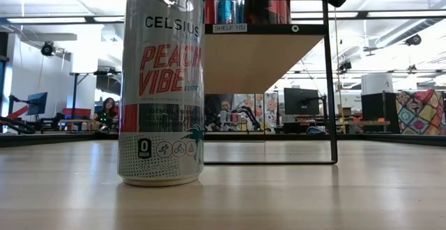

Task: Place canned beverage on shelf
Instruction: Put the red black soda can on the shelf aligned with the other red black soda can

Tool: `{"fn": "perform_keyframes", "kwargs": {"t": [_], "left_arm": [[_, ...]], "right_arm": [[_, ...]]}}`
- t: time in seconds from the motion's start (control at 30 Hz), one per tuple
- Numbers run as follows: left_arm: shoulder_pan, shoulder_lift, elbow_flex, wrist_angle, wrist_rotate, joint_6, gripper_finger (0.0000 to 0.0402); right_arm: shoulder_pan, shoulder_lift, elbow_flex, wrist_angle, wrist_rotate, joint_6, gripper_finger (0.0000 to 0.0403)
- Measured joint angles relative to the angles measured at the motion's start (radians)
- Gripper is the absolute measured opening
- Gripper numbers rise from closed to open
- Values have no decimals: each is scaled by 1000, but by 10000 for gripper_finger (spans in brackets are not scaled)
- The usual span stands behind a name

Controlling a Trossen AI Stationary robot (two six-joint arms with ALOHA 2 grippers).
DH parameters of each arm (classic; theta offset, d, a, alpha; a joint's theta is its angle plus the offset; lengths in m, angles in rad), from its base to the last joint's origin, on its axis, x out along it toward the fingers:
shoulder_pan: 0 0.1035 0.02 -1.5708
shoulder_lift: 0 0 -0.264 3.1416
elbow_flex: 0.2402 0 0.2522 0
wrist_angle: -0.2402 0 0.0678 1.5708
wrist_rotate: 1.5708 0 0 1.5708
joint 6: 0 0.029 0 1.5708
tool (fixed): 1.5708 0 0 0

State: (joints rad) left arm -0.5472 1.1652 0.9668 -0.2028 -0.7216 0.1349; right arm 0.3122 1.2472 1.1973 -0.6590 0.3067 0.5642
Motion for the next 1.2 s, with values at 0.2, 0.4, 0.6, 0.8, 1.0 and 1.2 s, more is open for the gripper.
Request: {"fn": "perform_keyframes", "kwargs": {"t": [0.2, 0.4, 0.6, 0.8, 1.0, 1.2], "left_arm": [[0, 0, 0, 0, -2, -2, 0], [0, 0, -1, 1, -2, -2, 0], [0, 0, -1, 1, -2, -2, 0], [0, 0, -1, 1, -2, -2, 0], [0, 0, -1, 2, -1, -2, 0], [0, 0, -1, 2, -1, -2, 0]], "right_arm": [[8, 27, 3, 27, -21, -15, 9], [13, 33, 3, 37, -32, -5, 9], [-1, 9, 3, -23, 16, 1, 9], [-30, 15, 3, -21, 89, -60, 9], [-45, 26, 1, 21, 85, -107, 9], [-44, 25, 1, 56, 8, -110, 9]]}}
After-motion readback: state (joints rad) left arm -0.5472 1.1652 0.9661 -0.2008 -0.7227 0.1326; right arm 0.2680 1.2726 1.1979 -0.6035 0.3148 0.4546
